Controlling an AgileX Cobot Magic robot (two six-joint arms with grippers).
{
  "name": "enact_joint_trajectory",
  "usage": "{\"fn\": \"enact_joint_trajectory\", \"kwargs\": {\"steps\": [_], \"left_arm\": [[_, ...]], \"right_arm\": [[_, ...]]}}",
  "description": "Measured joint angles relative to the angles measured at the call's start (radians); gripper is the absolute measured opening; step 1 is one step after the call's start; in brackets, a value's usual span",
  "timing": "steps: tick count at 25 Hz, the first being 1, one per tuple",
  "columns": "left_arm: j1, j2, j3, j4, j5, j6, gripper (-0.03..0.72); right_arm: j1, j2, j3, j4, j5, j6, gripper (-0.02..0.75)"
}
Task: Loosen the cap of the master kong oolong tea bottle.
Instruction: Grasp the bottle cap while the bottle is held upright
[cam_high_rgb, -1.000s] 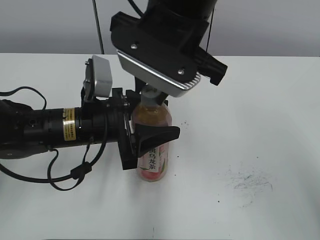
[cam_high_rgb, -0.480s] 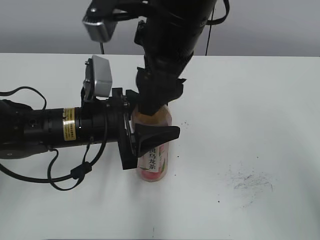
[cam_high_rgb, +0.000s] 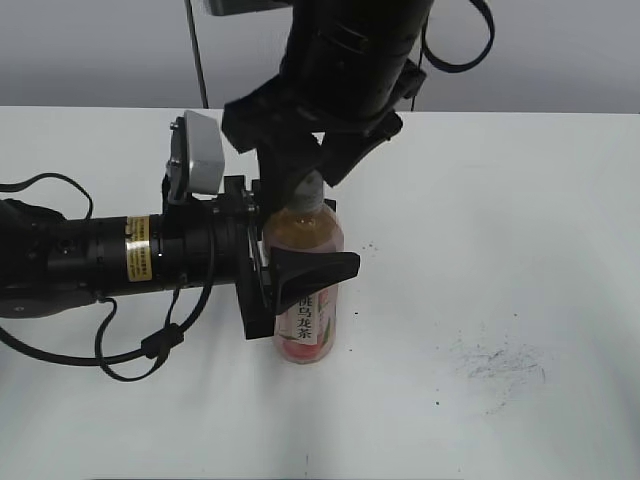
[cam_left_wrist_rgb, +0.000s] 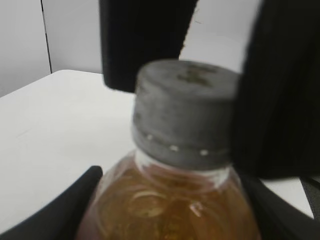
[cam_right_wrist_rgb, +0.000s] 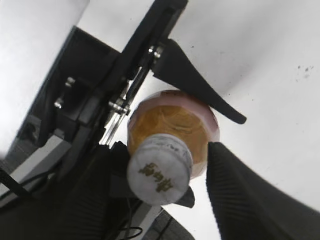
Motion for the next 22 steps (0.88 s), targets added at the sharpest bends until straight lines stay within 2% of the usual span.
{"fn": "enact_joint_trajectory", "kwargs": {"steps": [3,8,12,17,22], "left_arm": [[0.000,0.000,0.000,0.000,0.000,0.000,0.448],[0.000,0.000,0.000,0.000,0.000,-0.001,0.448],[-0.001,0.000,0.000,-0.002,0.001,-0.001,0.448],[-0.001,0.000,0.000,-0.002,0.001,-0.001,0.448],[-0.001,0.000,0.000,-0.002,0.001,-0.001,0.447]], "right_arm": [[0.000,0.000,0.000,-0.002,0.000,0.061,0.418],[0.000,0.000,0.000,-0.015,0.000,0.067,0.279],[0.000,0.000,0.000,-0.017,0.000,0.005,0.279],[0.000,0.000,0.000,-0.019,0.000,-0.213,0.279],[0.000,0.000,0.000,-0.018,-0.001,-0.600,0.274]]}}
